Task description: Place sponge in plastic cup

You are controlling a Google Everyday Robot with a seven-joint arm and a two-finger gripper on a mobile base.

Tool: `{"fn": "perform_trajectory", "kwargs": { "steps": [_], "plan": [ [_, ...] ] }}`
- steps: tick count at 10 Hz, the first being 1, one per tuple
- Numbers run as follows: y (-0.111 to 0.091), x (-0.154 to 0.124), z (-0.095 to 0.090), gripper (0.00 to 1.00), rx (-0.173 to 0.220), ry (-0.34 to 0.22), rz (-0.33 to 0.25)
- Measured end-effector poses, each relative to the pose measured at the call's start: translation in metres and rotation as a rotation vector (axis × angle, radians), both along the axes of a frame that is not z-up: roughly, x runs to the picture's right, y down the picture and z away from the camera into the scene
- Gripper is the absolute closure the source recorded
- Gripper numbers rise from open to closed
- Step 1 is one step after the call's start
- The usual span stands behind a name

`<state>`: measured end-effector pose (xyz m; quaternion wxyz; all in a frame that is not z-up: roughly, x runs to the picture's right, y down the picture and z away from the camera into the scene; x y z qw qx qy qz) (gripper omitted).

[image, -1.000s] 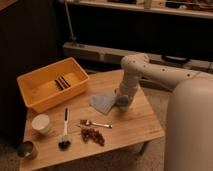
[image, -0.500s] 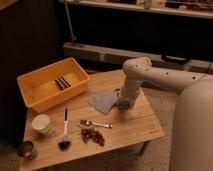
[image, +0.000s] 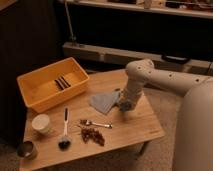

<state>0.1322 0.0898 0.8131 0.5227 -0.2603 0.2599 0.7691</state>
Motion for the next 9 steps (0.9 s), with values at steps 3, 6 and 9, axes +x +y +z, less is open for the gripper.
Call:
{"fn": "perform_trajectory", "kwargs": {
  "steps": [3,6,9],
  "plan": [
    [-0.001,0.004,0.003,0.81,0.019,-0.026,0.014],
    [-0.003,0.002,0.008,0.49,0.012,-0.028,-0.005],
    [-0.003,-0.003,0.012,0.22,0.005,-0.032,-0.022]
  ]
}}
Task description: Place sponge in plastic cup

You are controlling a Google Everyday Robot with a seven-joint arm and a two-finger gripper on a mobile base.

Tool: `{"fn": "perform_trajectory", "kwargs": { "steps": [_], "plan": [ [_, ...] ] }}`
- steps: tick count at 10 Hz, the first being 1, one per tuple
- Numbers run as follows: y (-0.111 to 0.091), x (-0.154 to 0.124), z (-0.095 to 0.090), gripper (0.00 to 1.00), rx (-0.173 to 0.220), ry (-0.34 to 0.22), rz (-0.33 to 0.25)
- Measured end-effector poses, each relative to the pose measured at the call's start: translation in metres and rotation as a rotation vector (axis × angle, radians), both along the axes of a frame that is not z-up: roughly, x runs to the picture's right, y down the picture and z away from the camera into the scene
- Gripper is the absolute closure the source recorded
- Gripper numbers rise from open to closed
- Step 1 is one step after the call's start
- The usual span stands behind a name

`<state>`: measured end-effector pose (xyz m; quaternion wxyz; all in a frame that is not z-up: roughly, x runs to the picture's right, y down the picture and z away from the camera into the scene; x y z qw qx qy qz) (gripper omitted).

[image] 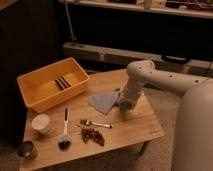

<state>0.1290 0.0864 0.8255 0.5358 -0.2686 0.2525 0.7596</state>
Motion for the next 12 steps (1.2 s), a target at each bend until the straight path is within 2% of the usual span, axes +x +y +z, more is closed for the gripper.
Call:
{"fn": "perform_trajectory", "kwargs": {
  "steps": [3,6,8,10,12],
  "plan": [
    [0.0,0.0,0.002,0.2,0.003,-0.016,0.01],
    [-0.01,0.0,-0.005,0.2,0.043,-0.064,0.046],
    [-0.024,-0.001,-0.017,0.2,0.075,-0.089,0.053],
    [-0.034,0.0,-0.026,0.2,0.087,-0.077,0.047],
    [-0.032,0.01,-0.032,0.2,0.079,-0.042,0.046]
  ]
}}
